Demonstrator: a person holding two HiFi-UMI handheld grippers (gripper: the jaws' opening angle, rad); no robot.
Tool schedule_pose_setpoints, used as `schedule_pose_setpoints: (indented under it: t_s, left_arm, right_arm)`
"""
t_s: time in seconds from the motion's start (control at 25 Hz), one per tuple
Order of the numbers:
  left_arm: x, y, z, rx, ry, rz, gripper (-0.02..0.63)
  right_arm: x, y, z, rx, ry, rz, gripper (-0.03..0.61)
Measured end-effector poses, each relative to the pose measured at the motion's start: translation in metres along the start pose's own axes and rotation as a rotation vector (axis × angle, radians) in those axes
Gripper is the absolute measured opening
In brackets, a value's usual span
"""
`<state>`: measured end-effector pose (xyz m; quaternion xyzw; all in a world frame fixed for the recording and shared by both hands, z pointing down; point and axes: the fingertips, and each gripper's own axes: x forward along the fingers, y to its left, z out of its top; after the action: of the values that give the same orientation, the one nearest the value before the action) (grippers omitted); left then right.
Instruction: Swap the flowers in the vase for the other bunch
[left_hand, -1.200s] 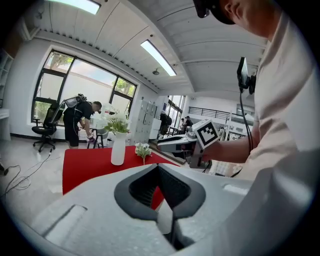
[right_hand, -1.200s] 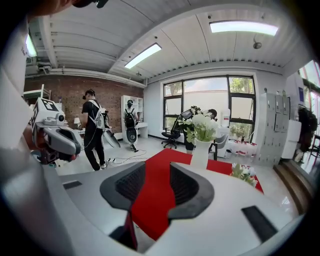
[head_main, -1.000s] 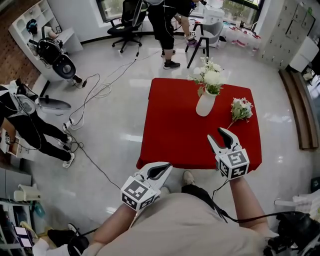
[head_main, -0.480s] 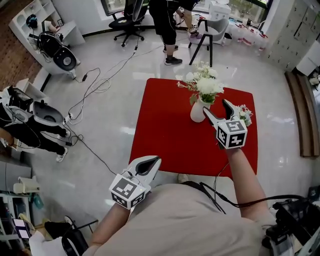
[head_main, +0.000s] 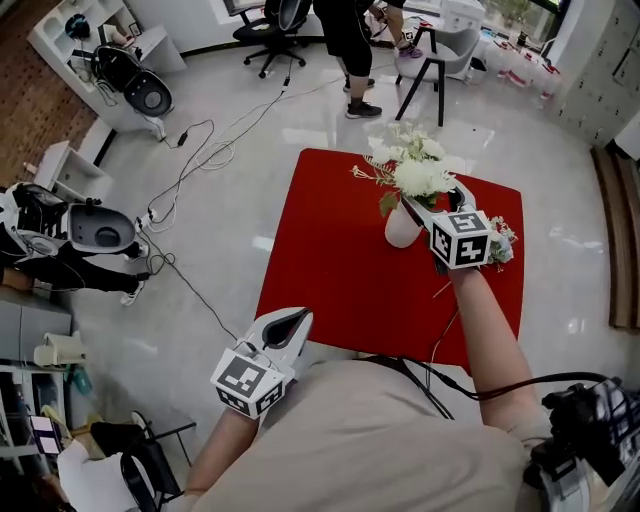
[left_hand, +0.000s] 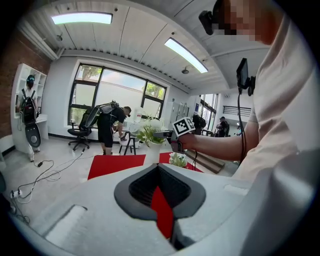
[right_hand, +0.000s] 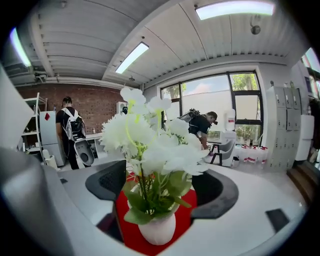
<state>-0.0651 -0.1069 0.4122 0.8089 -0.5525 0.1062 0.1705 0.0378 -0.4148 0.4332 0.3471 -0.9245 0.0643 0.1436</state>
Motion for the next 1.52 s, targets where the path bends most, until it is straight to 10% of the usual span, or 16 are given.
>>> schedule_pose_setpoints:
  t_s: [0.6,1.52]
  left_arm:
    - [0.004,0.010,-0.006,-0.027,0.018,0.064,0.006]
    - [-0.021,0.003,-0.021,-0.023,-0.008,0.042,0.006]
  right_arm:
    - [0.010,0.006,0.000,-0.026,-0.052,0.037,0.127]
    - [-0.032,0.017,0.064,-0.059,-0.206,0.039,0.084]
